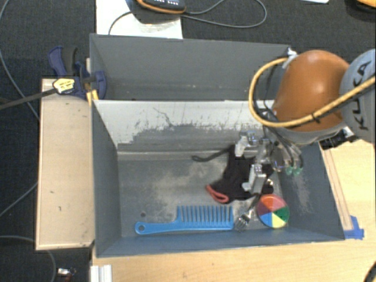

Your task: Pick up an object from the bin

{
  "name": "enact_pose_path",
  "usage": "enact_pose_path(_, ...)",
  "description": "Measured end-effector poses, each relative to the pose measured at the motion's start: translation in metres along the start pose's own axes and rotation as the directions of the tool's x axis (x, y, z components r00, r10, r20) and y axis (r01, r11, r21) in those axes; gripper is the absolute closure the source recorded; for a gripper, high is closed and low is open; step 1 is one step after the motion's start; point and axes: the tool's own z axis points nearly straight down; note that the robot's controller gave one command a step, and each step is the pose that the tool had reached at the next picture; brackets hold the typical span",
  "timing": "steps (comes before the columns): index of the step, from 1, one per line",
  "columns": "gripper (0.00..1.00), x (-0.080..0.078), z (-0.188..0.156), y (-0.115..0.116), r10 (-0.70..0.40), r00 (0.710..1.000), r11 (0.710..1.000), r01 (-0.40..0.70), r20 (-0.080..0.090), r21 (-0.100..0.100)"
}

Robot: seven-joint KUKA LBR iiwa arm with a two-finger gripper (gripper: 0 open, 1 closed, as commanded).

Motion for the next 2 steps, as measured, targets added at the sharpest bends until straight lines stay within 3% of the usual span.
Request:
enact_pose_path(1, 0.00, -0.002, -0.004, 0.000, 0.000, 1.000, 1.000, 0.000, 0.008, 0.000)
enact_pose_path(2, 0.00, -0.024, 0.059, -0.022, -0.144, 0.990, 0.990, 0.144, 0.011, 0.002)
